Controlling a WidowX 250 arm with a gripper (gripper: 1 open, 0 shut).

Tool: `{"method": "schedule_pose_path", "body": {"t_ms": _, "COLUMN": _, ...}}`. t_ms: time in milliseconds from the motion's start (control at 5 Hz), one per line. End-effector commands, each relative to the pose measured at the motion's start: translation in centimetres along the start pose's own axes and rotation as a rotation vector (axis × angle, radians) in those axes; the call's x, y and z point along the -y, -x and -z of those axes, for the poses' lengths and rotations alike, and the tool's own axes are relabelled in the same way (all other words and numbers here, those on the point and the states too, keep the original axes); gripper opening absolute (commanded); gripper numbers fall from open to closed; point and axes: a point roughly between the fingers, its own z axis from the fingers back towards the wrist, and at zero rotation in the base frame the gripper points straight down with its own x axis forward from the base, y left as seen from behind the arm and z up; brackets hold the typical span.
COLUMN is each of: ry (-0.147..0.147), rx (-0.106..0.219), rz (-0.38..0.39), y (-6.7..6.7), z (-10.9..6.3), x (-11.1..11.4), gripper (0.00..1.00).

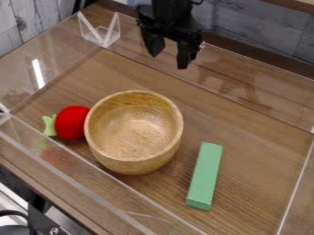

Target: Move the red fruit to the left

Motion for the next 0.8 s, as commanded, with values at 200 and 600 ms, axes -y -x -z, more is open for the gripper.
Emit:
{"method": "schedule_pose_path", "body": {"t_ms": 200, "ry": -0.044, "rx": 0.08, "rz": -0.022, "y": -1.0, "z": -1.9, "x": -0.5, "gripper": 1.0}}
{"method": "schedule_pose_path", "body": {"t_ms": 600, "ry": -0.056, "rx": 0.092, "rz": -0.03, "y": -1.7, "z": -1.5, "x": -0.3, "gripper": 1.0}}
